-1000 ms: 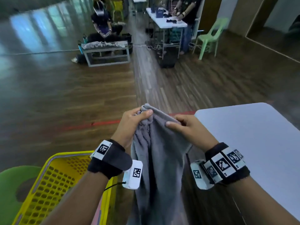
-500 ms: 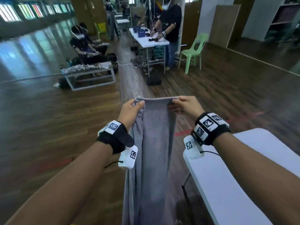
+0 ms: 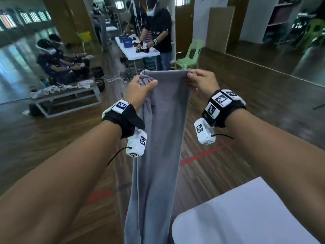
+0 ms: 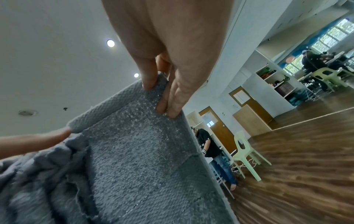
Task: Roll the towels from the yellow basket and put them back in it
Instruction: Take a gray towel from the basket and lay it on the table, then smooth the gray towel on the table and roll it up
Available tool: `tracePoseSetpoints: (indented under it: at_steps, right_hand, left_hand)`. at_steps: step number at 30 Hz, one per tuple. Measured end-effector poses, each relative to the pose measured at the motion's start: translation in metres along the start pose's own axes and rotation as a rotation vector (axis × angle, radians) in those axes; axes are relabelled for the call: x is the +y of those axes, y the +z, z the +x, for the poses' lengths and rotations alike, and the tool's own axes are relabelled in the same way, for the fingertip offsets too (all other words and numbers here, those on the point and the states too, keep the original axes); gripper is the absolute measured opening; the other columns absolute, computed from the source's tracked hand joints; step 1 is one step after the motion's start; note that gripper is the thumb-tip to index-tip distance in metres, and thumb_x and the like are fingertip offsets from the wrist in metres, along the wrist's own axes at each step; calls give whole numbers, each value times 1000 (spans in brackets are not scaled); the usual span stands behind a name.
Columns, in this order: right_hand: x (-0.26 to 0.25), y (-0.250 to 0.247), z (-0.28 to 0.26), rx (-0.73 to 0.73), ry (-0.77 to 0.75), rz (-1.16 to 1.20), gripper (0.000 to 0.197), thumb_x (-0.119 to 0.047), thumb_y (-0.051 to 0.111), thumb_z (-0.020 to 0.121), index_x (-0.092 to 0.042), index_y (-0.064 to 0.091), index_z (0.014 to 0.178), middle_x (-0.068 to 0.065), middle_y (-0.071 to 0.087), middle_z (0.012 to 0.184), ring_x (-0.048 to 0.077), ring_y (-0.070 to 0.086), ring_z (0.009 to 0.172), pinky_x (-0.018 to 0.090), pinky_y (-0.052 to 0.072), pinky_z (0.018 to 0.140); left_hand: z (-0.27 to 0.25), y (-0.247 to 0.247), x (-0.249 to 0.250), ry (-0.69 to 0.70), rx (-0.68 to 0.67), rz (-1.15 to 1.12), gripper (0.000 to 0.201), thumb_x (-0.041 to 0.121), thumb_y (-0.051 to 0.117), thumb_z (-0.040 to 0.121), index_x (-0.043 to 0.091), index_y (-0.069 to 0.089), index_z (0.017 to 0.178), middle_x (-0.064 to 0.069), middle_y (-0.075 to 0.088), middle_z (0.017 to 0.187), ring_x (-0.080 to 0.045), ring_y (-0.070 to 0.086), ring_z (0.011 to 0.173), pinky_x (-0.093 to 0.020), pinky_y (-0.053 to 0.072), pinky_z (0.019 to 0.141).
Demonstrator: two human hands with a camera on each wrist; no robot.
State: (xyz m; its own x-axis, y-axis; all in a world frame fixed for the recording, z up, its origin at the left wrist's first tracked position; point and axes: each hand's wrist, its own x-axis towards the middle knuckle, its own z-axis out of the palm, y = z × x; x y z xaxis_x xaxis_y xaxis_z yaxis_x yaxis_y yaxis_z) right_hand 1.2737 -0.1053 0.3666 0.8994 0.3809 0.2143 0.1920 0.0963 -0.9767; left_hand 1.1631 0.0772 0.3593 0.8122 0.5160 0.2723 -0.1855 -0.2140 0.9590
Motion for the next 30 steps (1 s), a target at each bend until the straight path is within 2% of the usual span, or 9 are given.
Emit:
tracePoseSetpoints:
  at_steps: [5, 8, 11, 14, 21, 23, 25, 27, 30]
  right_hand:
    - [-5, -66, 29, 86, -65, -164, 18, -10, 54, 96, -7, 68, 106, 13, 67, 102, 20, 63, 93, 27, 53, 81]
    - [10, -122, 28, 187, -68, -356, 18, -17, 55, 94, -18, 70, 103, 3, 67, 98, 18, 62, 92, 28, 49, 77]
    - [44, -190, -4, 342, 6, -692, 24, -22, 54, 93, -20, 70, 111, 5, 69, 109, 25, 61, 106, 25, 42, 79]
    - [105, -254, -79, 378, 113, -921, 26, -13, 53, 95, -9, 67, 116, 18, 65, 119, 36, 59, 111, 35, 43, 87]
    - [251, -392, -375, -108, 781, -1462, 28, -3, 52, 85, 1, 67, 108, 24, 67, 105, 38, 64, 98, 38, 51, 83]
    - [251, -421, -450, -104, 1019, -1565, 33, -14, 46, 89, -1, 64, 114, 17, 64, 114, 32, 62, 107, 38, 51, 91]
    - [241, -435, -491, -27, 1196, -1678, 39, -23, 40, 94, -9, 55, 126, 9, 52, 132, 26, 46, 125, 40, 38, 105]
    - [235, -427, -504, 59, 1070, -1705, 45, -28, 34, 93, -16, 49, 133, 8, 39, 142, 27, 32, 134, 46, 23, 112]
    - [250, -387, -503, -30, 611, -1437, 61, -53, 30, 90, -17, 46, 137, 12, 30, 153, 32, 30, 138, 51, 24, 111]
  left_hand:
    - [17, 37, -4, 21, -113, 24, 42, -11, 42, 72, 7, 55, 108, 1, 60, 92, -8, 54, 79, -20, 45, 66]
    - [-1, 36, -25, 28, -43, 202, 49, -13, 38, 82, 23, 58, 109, 4, 62, 98, -3, 57, 85, -25, 48, 78]
    - [-53, 32, -69, 46, -121, 446, 28, 5, 38, 87, 14, 62, 98, -1, 61, 96, -9, 54, 85, -20, 36, 74]
    - [-136, 32, -145, -162, -176, 721, 38, 20, 40, 82, 4, 64, 106, -12, 65, 102, -26, 59, 98, -22, 31, 72]
    - [-422, 140, -238, -272, -776, 599, 27, 6, 38, 72, 4, 65, 75, -12, 65, 80, -21, 59, 77, -34, 47, 72]
    - [-485, 172, -224, -339, -1062, 471, 23, 5, 42, 79, 3, 64, 85, -14, 61, 85, -15, 52, 81, -29, 40, 76]
    - [-518, 195, -203, -430, -1312, 392, 34, 35, 59, 83, 11, 62, 106, -14, 59, 98, -11, 48, 87, -28, 39, 82]
    - [-534, 201, -196, -428, -1210, 507, 70, 71, 51, 66, 28, 55, 122, -6, 55, 113, -13, 48, 104, -32, 37, 97]
    - [-528, 189, -204, -204, -838, 1043, 90, 84, 33, 64, 37, 35, 141, -6, 34, 142, -24, 29, 134, -39, 21, 110]
